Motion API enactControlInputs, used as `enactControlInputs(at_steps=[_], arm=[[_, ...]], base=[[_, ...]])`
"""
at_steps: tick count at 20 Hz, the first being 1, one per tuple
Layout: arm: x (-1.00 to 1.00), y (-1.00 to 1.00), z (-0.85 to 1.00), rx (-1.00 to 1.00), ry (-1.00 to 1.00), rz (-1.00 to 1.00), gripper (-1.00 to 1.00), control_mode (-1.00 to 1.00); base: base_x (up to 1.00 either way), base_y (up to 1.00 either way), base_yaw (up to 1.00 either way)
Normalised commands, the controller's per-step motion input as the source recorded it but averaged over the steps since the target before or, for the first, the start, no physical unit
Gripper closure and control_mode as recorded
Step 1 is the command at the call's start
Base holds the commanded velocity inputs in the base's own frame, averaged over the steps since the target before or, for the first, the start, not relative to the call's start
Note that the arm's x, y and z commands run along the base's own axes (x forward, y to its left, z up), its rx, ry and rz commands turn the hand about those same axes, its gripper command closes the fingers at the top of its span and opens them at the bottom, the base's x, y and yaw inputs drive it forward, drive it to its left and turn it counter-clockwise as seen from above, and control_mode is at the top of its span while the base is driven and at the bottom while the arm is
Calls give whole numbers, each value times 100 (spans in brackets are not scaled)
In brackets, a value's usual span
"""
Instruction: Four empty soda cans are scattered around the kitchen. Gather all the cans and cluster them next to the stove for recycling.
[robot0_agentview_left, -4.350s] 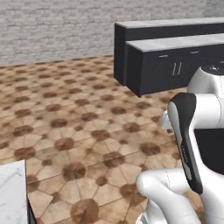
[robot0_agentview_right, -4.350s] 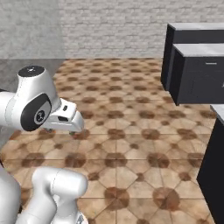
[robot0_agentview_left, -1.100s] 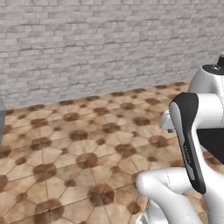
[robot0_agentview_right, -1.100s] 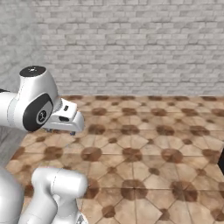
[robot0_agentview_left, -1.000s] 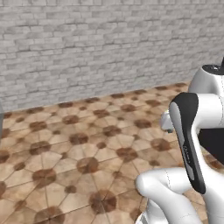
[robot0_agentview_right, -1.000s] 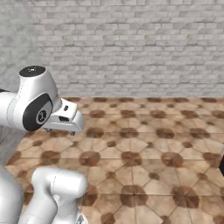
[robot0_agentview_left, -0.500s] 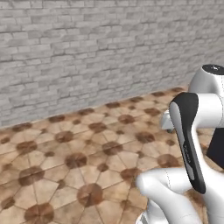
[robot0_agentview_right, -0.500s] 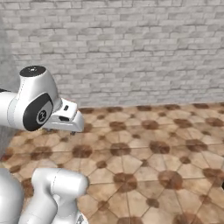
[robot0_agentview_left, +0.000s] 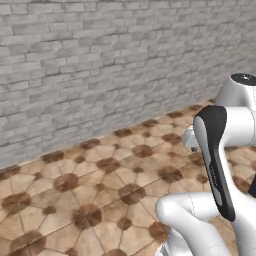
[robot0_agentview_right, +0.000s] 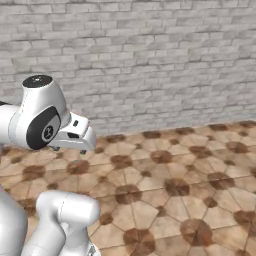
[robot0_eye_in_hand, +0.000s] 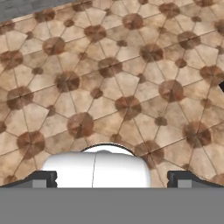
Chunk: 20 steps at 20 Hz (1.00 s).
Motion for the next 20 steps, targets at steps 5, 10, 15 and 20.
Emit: enactControlInputs(at_steps=[5,10,15,20], arm=[[0,0,0,0,0,0,-100,100],[0,0,0,0,0,0,-100,100],[0,0,0,0,0,0,-100,100],[0,0,0,0,0,0,-100,100]], base=[[100,78,-34],[100,97,-41],[100,95,-55],[91,84,-68]])
